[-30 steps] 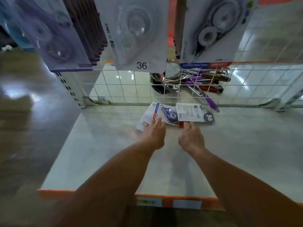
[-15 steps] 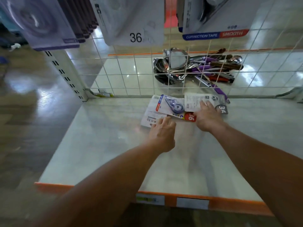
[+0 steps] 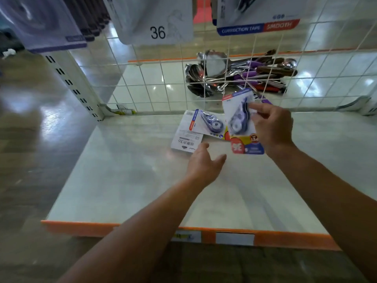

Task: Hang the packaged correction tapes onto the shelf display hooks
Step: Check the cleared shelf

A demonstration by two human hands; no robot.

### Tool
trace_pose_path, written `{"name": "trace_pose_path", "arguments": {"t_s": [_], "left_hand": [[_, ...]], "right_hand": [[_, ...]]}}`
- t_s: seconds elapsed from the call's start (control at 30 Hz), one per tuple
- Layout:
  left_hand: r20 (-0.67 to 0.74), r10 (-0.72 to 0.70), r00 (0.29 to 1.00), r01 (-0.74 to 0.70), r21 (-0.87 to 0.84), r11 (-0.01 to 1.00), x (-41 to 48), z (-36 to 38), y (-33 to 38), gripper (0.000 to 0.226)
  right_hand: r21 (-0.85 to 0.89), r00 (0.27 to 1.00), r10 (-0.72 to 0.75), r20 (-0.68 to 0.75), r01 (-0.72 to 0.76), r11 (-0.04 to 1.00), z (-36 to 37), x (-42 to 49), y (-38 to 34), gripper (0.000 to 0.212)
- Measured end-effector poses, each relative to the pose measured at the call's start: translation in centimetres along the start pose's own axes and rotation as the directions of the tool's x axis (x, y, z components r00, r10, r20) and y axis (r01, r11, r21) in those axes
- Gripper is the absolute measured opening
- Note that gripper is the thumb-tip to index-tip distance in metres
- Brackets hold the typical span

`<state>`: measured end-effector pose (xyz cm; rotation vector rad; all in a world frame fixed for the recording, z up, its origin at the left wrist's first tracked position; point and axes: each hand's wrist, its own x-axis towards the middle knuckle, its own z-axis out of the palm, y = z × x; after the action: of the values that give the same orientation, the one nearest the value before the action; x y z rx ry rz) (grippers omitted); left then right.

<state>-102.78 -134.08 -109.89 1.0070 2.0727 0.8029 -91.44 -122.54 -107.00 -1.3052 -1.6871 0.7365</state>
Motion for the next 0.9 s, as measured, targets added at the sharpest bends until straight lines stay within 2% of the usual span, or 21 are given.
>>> {"name": "trace_pose_path", "arguments": {"t_s": [0.07,0.13,0.17,0.2,0.3,0.4,0.47,0.53,0.63,0.7,0.77,0.83,0.9], "left_hand": [[0.073,-0.099,0.992,0.113,-0.225,0.968,-0.6,0.0,0.3,0.06],[0.209,-0.113,0.971,0.187,-0.378,0.907,-1.2,-0.5,0.9,0.028],[0.266,-0.111,0.958,0.225,-0.449,0.865,-1.4,-0.9,1.2,0.019],[0.299,-0.116,0.947,0.262,-0.509,0.82,-1.4,-1.2,1.4,0.02],[0.273,-0.125,0.954,0.28,-0.653,0.704,-1.4,-2.5,1.2,0.017],[0.231,-0.095,0.968,0.224,-0.633,0.741,-1.7,-4.0,0.9,0.011],[0.242,-0.071,0.968,0.203,-0.575,0.793,-2.0,-4.7,0.7,0.016],[0.264,-0.058,0.963,0.196,-0.538,0.82,-2.3,-5.1,0.6,0.02],[0.269,-0.02,0.963,0.151,-0.477,0.866,-2.8,-6.2,1.2,0.022],[0.223,0.029,0.974,0.057,-0.369,0.928,-3.1,-8.0,2.1,0.016],[0.161,0.117,0.98,-0.09,-0.165,0.982,-3.5,-10.3,3.5,0.012],[0.113,0.228,0.967,-0.233,0.041,0.972,-4.2,-12.7,5.4,0.015],[0.083,0.336,0.938,-0.342,0.064,0.938,-5.5,-14.2,7.6,0.013]], "right_hand": [[0.281,0.966,0.252,0.057,-0.257,0.924,-0.3,0.0,-0.3,0.026],[0.465,0.899,0.398,0.182,-0.436,0.771,-0.5,-0.6,-0.8,0.026],[0.503,0.873,0.435,0.22,-0.484,0.716,-0.5,-0.8,-0.8,0.026],[0.52,0.857,0.455,0.243,-0.511,0.684,-0.5,-1.1,-0.8,0.027],[0.558,0.822,0.491,0.288,-0.561,0.612,-0.7,-1.4,-0.9,0.039],[0.623,0.799,0.471,0.375,-0.593,0.51,-1.3,-1.7,-1.1,0.045],[0.606,0.812,0.395,0.429,-0.583,0.541,-1.8,-1.8,-1.9,0.034],[0.604,0.837,0.315,0.448,-0.543,0.583,-2.3,-1.8,-2.9,0.032],[0.603,0.884,0.246,0.397,-0.453,0.657,-3.4,-1.1,-4.7,0.034],[0.517,0.936,0.157,0.314,-0.307,0.799,-4.8,-0.7,-6.1,0.035],[0.349,0.963,-0.006,0.268,-0.091,0.933,-6.5,-0.4,-7.4,0.03],[0.185,0.915,-0.151,0.375,0.086,0.979,-8.0,-0.6,-9.0,0.023],[0.135,0.806,-0.181,0.564,0.126,0.983,-9.0,-1.4,-10.9,0.026]]}}
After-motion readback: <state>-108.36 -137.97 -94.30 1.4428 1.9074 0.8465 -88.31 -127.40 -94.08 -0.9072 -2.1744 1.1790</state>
